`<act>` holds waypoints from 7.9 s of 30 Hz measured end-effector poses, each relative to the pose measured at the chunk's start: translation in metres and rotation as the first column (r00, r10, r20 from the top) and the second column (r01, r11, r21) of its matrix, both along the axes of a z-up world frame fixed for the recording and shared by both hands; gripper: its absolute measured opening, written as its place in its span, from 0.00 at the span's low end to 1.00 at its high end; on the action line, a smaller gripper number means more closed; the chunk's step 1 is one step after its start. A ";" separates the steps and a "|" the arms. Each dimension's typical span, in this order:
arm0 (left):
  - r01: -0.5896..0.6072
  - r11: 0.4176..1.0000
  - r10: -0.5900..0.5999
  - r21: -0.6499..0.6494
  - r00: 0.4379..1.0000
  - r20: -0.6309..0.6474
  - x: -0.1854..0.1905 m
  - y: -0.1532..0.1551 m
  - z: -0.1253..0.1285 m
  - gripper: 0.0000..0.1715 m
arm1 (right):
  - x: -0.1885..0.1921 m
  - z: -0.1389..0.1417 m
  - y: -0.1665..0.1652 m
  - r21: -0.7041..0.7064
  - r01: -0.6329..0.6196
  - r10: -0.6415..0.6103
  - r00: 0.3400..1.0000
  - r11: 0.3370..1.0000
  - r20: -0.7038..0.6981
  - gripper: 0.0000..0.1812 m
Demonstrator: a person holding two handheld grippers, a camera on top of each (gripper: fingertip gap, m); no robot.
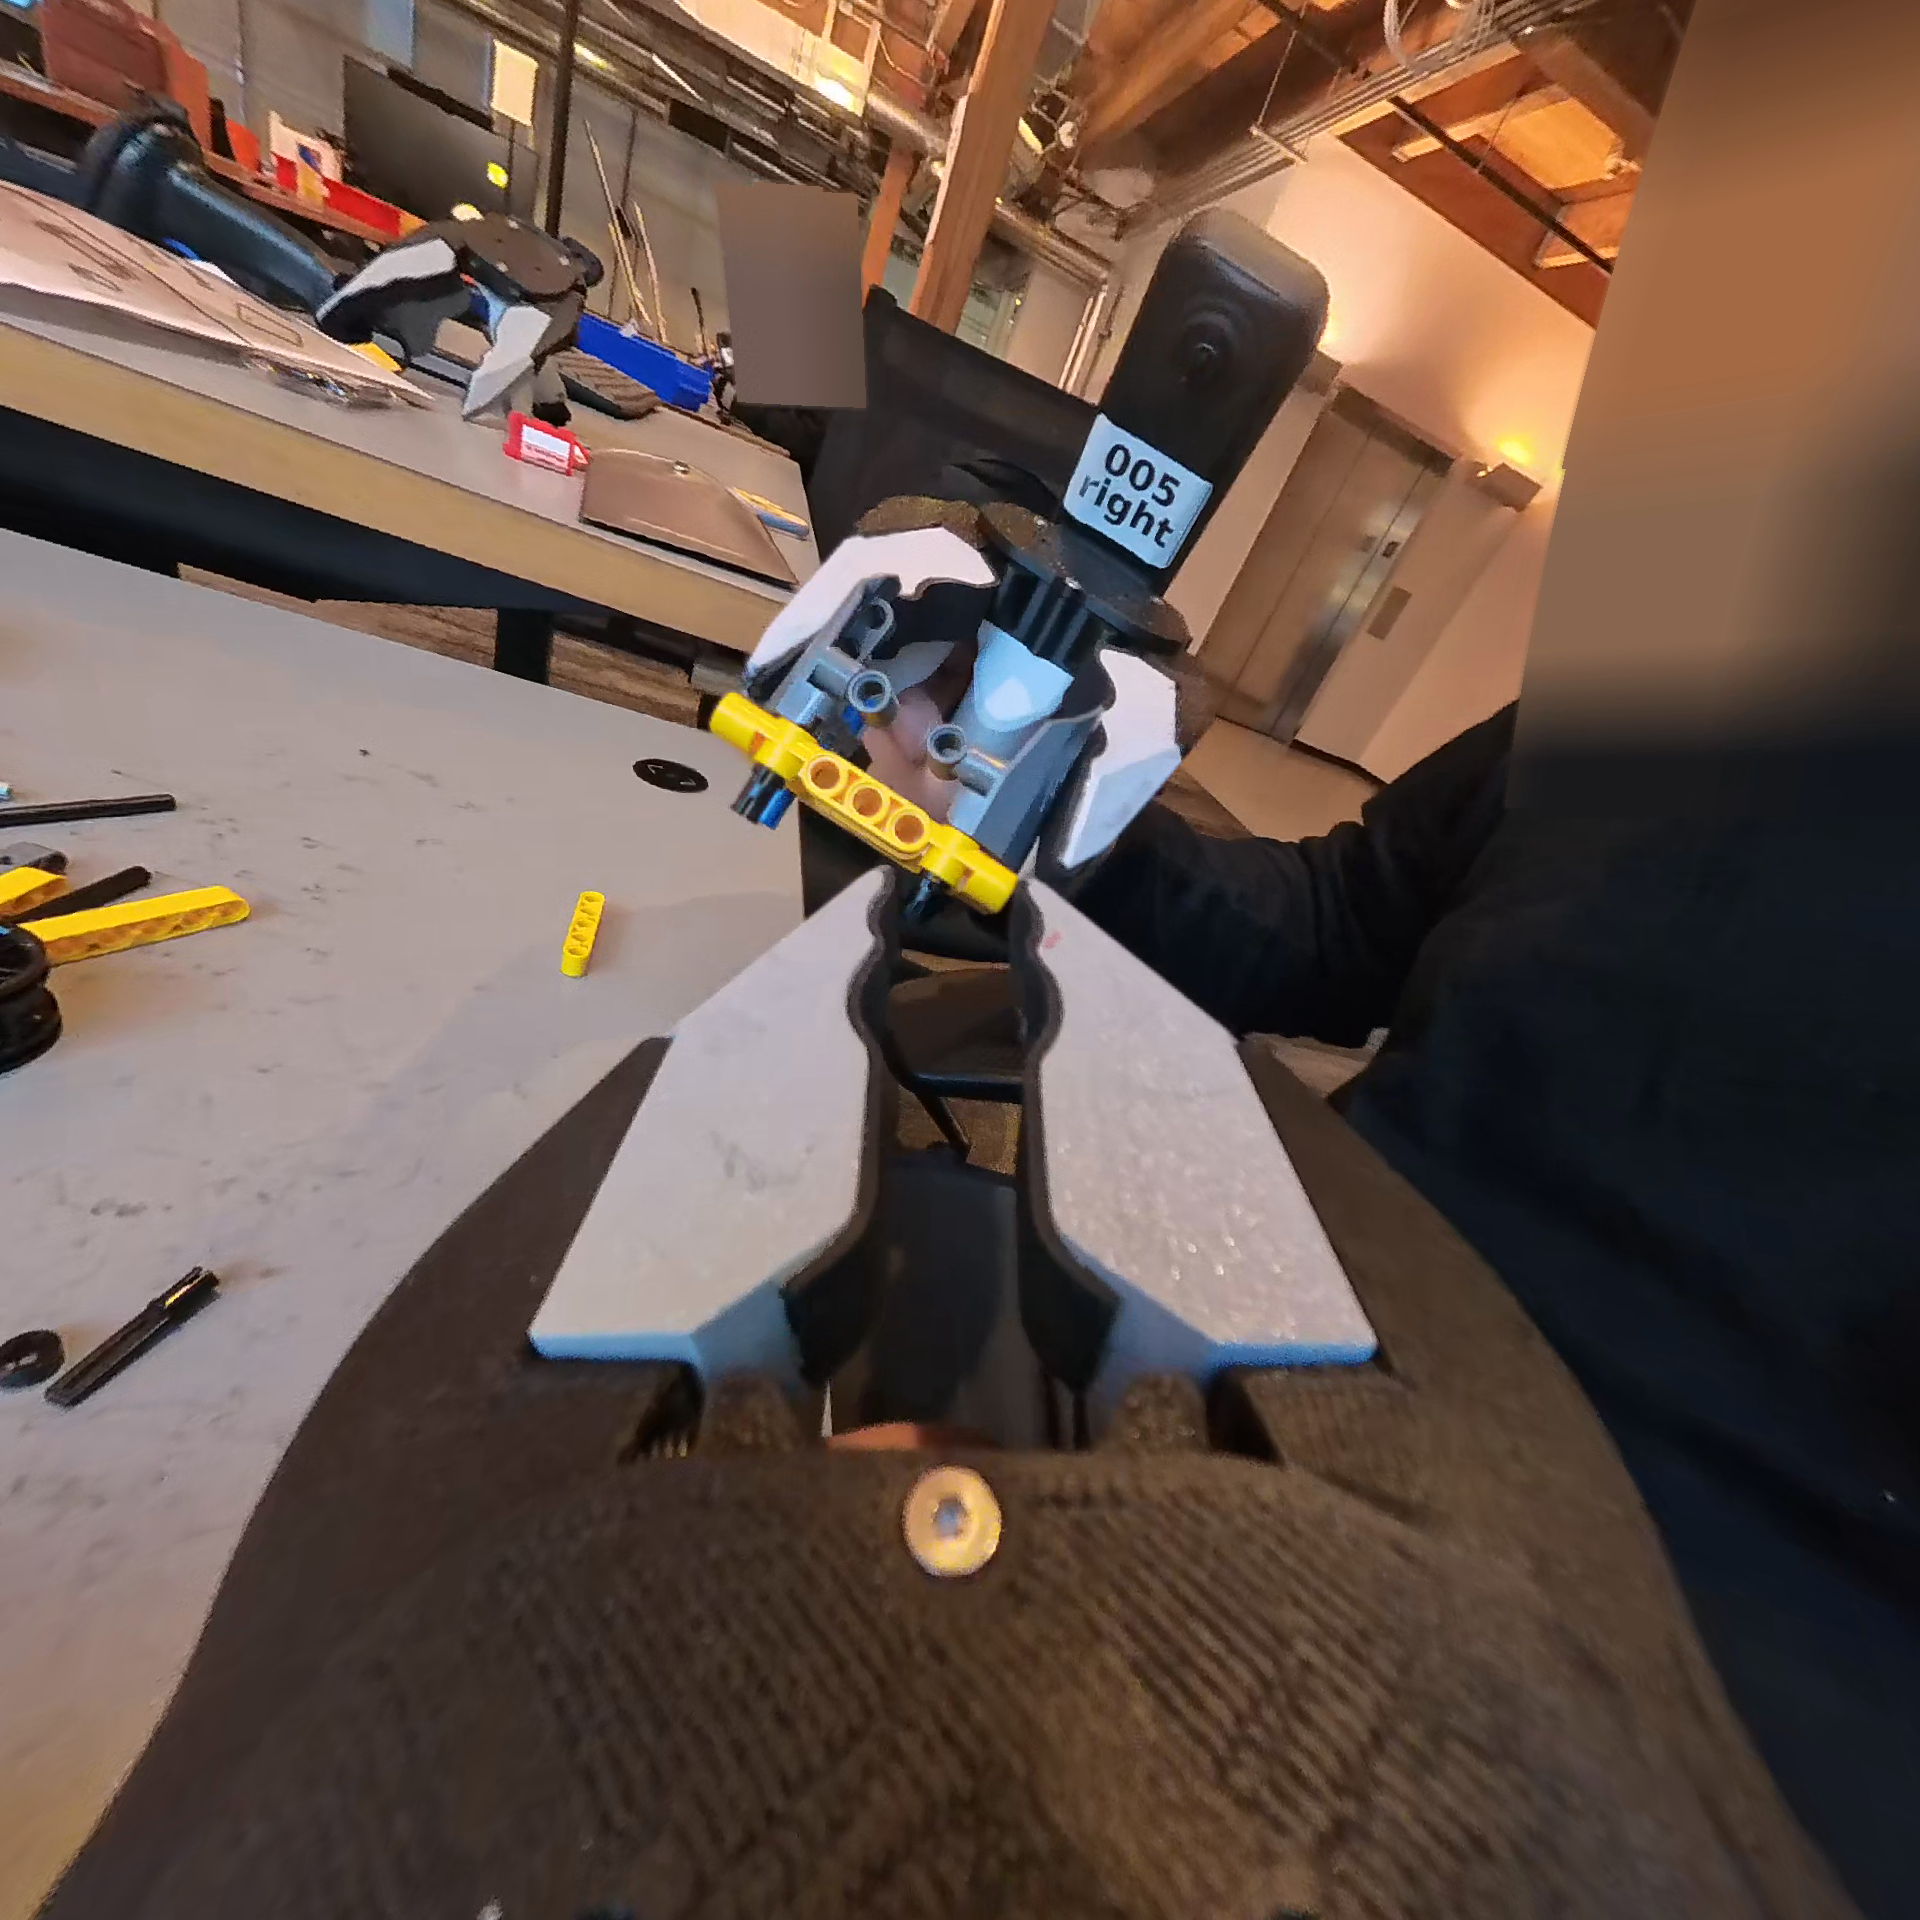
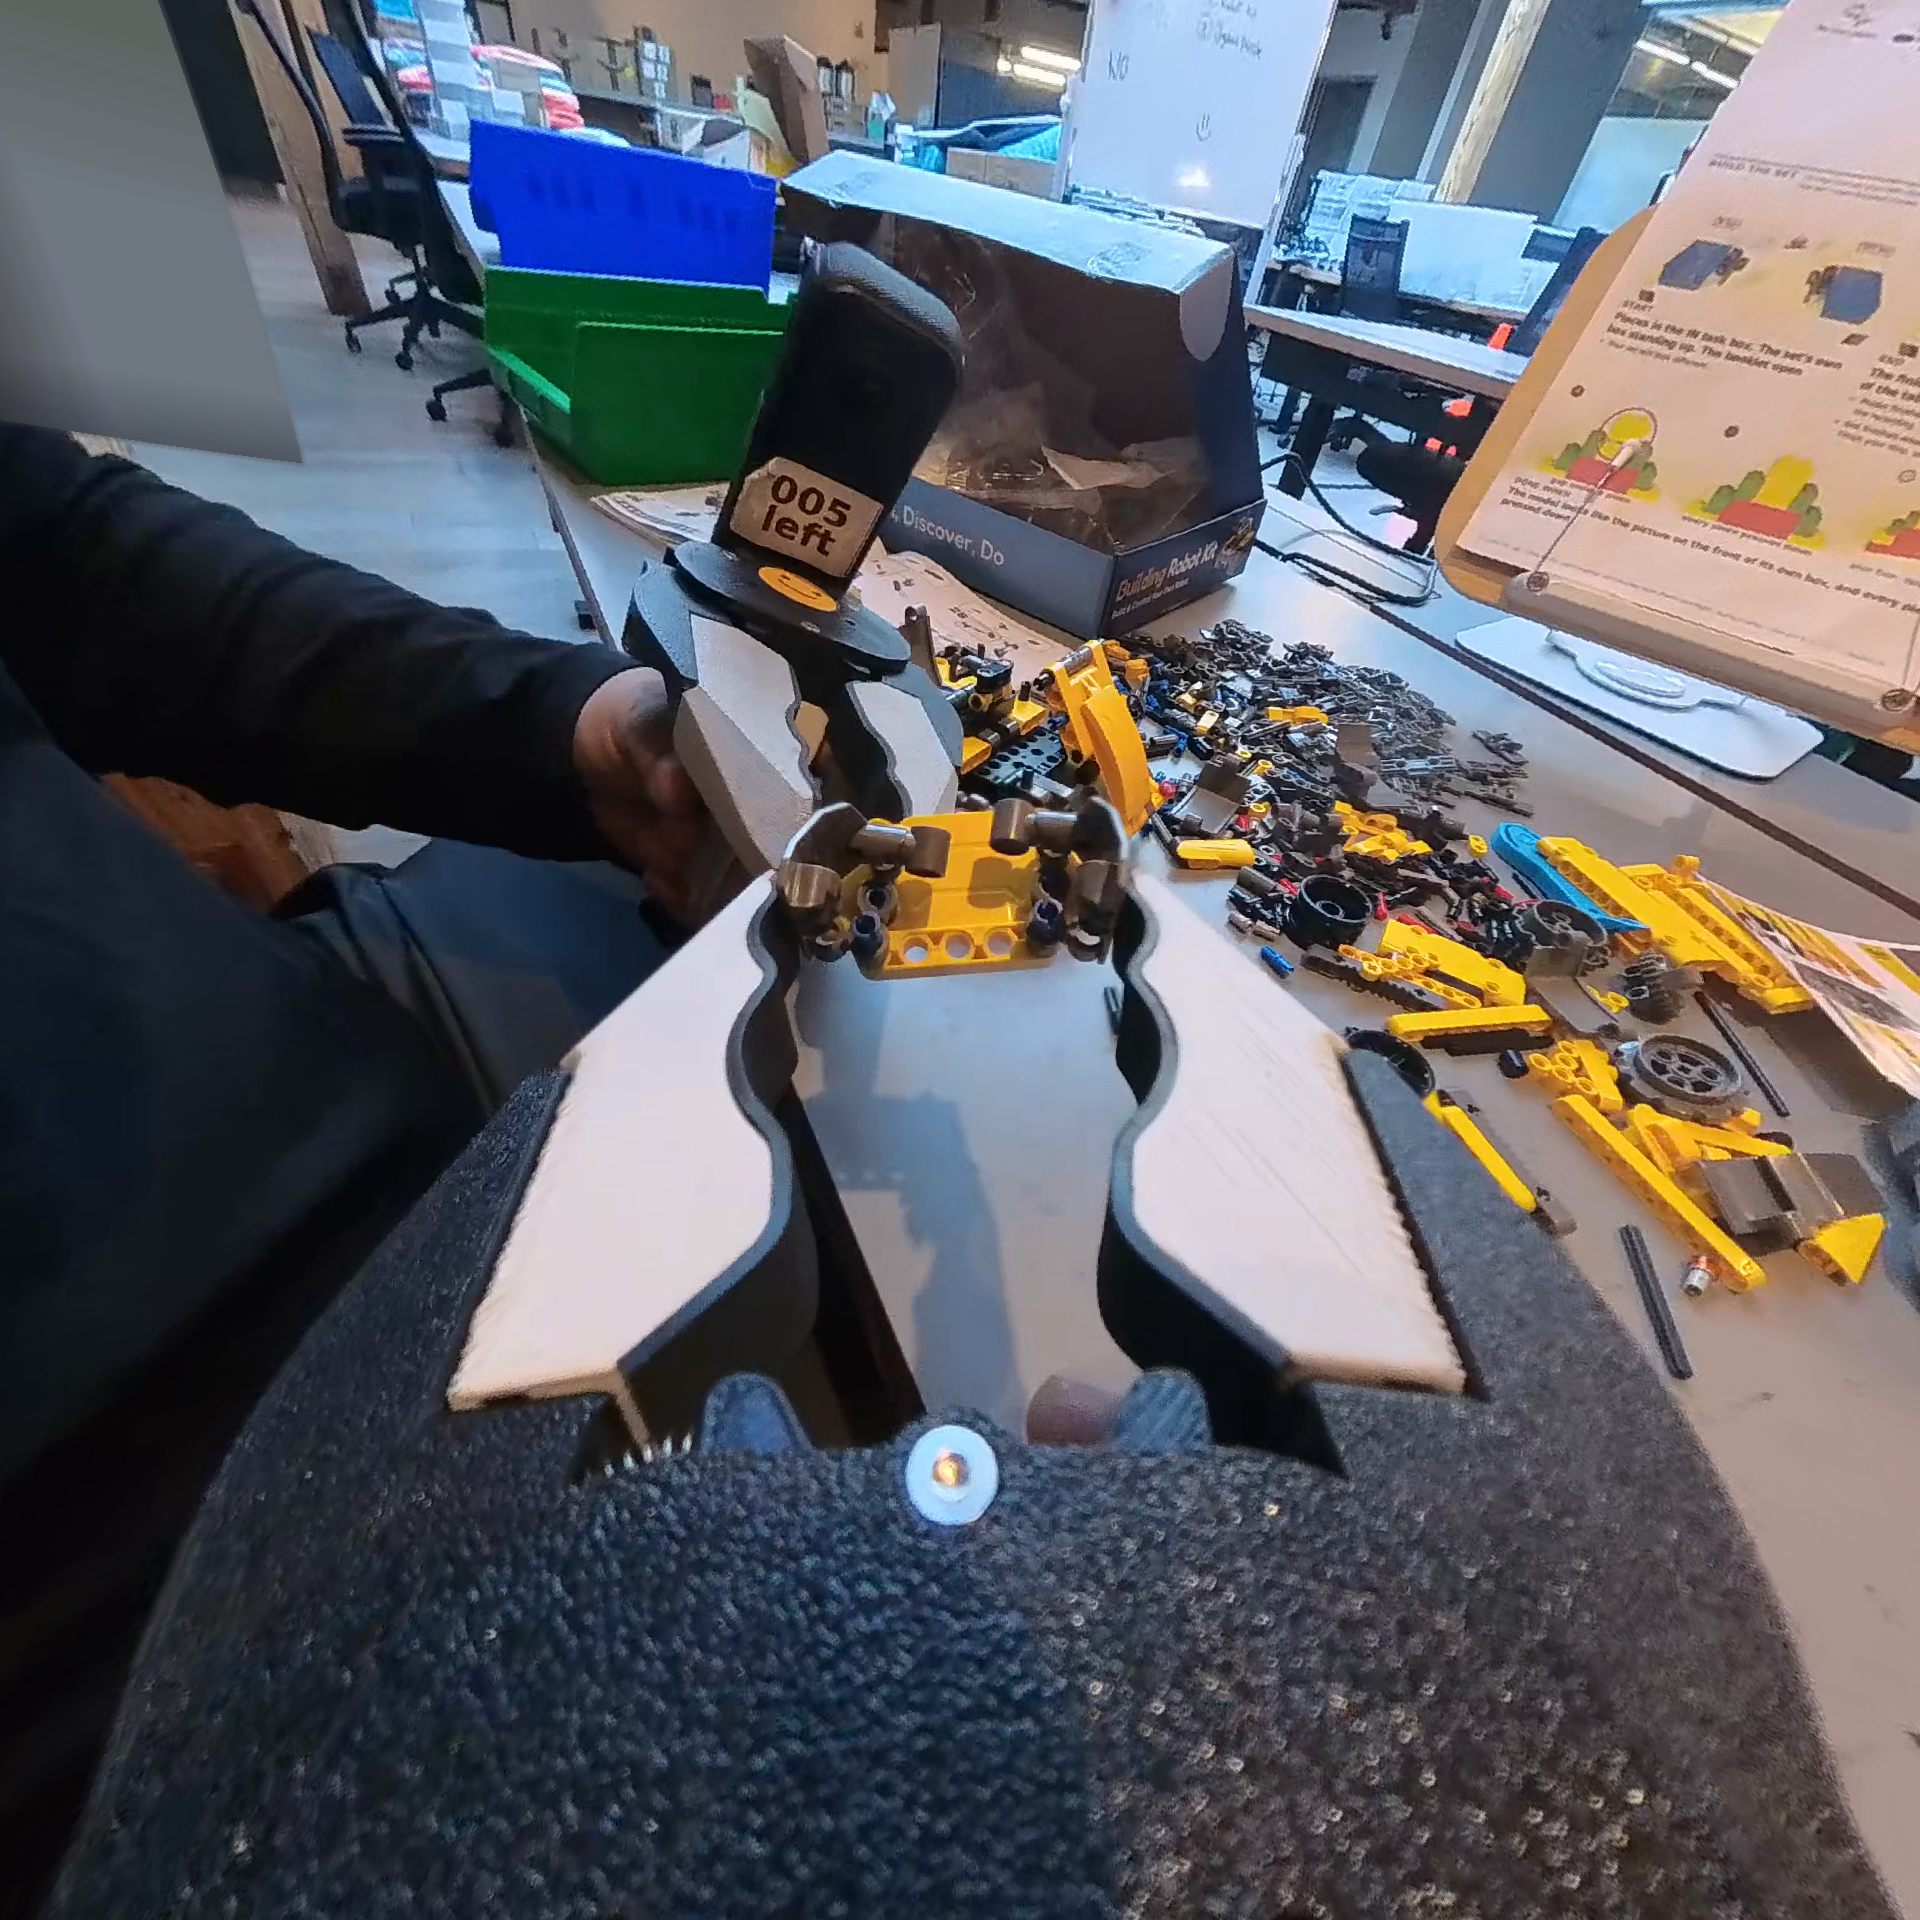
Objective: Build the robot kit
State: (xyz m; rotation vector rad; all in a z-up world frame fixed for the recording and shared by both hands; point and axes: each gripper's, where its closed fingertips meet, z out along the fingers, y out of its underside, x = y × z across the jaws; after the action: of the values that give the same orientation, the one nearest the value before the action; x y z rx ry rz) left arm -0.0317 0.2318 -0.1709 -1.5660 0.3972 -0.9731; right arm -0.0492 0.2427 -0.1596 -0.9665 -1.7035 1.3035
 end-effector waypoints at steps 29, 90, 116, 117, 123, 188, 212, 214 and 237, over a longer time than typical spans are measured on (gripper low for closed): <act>-0.182 0.983 0.128 0.022 0.596 -0.793 -0.014 0.030 -0.084 0.23 | -0.011 -0.107 0.037 0.027 0.341 -0.309 0.813 0.940 0.494 0.36; -0.232 0.972 0.153 0.036 0.508 -0.848 -0.033 0.028 -0.093 0.08 | -0.012 -0.034 0.028 -0.131 0.048 0.033 0.832 0.990 0.553 0.15; -0.202 0.968 0.075 -0.145 0.793 -0.604 -0.021 0.024 -0.070 0.36 | 0.008 -0.048 -0.003 -0.292 -0.101 0.194 0.931 0.951 0.309 0.04; -0.179 0.974 0.063 -0.141 0.809 -0.585 -0.018 0.022 -0.068 0.37 | 0.009 -0.045 -0.006 -0.312 -0.116 0.213 0.931 0.943 0.296 0.04; -0.071 0.984 -0.012 -0.166 0.892 -0.452 -0.006 0.013 -0.055 0.38 | 0.014 -0.035 -0.015 -0.370 -0.177 0.284 0.924 0.912 0.257 0.04; -0.179 0.984 0.095 0.001 0.516 -0.851 -0.024 0.012 -0.084 0.38 | -0.019 -0.076 0.016 -0.040 -0.149 0.141 0.766 0.988 0.627 0.04; -0.225 0.973 0.158 0.047 0.504 -0.849 -0.030 0.019 -0.074 0.38 | 0.004 -0.077 -0.010 -0.059 -0.103 0.118 0.798 0.993 0.591 0.05; -0.232 0.972 0.154 0.046 0.475 -0.866 -0.032 0.018 -0.077 0.38 | 0.002 -0.079 -0.011 -0.043 -0.105 0.110 0.802 0.994 0.587 0.05; -0.241 0.970 0.151 0.022 0.533 -0.832 -0.036 0.018 -0.077 0.38 | 0.002 -0.075 -0.016 0.203 -0.213 0.088 0.865 0.956 0.493 0.17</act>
State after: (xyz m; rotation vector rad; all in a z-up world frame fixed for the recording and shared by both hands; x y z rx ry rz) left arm -0.0672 0.2502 -0.2478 -2.0563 0.8163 0.0206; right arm -0.0474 0.2271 -0.2348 -1.0808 -2.3054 0.9504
